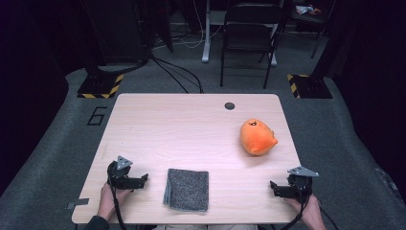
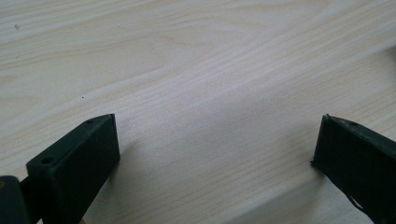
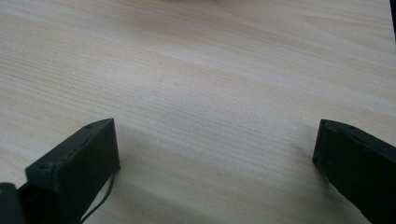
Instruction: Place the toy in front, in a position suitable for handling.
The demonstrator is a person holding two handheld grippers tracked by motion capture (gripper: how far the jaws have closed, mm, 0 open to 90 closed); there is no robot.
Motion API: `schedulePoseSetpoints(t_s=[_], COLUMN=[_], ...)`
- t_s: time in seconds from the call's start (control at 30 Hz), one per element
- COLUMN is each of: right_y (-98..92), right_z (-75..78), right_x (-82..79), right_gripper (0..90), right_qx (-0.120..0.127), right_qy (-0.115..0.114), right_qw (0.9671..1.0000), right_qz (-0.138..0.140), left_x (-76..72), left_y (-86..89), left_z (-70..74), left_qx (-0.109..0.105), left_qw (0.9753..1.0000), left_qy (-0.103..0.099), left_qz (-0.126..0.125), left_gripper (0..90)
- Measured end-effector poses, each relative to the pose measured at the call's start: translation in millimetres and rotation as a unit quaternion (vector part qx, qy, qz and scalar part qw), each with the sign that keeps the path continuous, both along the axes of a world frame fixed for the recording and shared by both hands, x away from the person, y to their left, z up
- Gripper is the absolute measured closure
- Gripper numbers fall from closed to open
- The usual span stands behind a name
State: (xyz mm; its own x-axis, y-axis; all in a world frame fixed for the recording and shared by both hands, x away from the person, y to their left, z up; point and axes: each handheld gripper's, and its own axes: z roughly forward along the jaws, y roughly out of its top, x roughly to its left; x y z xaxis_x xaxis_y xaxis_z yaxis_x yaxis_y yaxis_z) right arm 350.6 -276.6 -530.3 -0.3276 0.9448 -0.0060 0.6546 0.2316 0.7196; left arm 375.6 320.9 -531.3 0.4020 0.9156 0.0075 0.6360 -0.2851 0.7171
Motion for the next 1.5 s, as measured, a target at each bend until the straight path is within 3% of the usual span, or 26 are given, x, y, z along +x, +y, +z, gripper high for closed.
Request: schedulePoseSetpoints(t_s=[0.4, 0.7, 0.9, 1.07, 1.5], right_y=[-1.1, -5.1, -4.7, -2.0, 4.7], right_z=[2.2, 9.9, 27.2, 42.8, 70.4], right_x=[0.9, -0.2, -0.6, 1.4, 17.4], right_gripper=[0.0, 0.0, 0.0, 0.0, 1.0], right_qx=[-0.002, -0.001, -0.011, -0.003, 0.002], right_qy=[0.014, 0.05, 0.036, 0.023, 0.016], right_qw=[0.9999, 0.9986, 0.999, 0.9995, 0.9994], right_qz=[0.007, 0.018, 0.025, 0.024, 0.03], left_x=[0.1, 0.1, 0.1, 0.0, 0.0], left_y=[0.0, 0.0, 0.0, 0.0, 0.0], left_z=[0.1, 0.1, 0.0, 0.0, 0.1], left_qx=[0.0, 0.0, 0.0, 0.0, 0.0], left_qw=[1.0, 1.0, 1.0, 1.0, 1.0], left_qy=[0.0, 0.0, 0.0, 0.0, 0.0], left_qz=[0.0, 0.0, 0.0, 0.0, 0.0], left_gripper=[0.0, 0.0, 0.0, 0.0, 0.0])
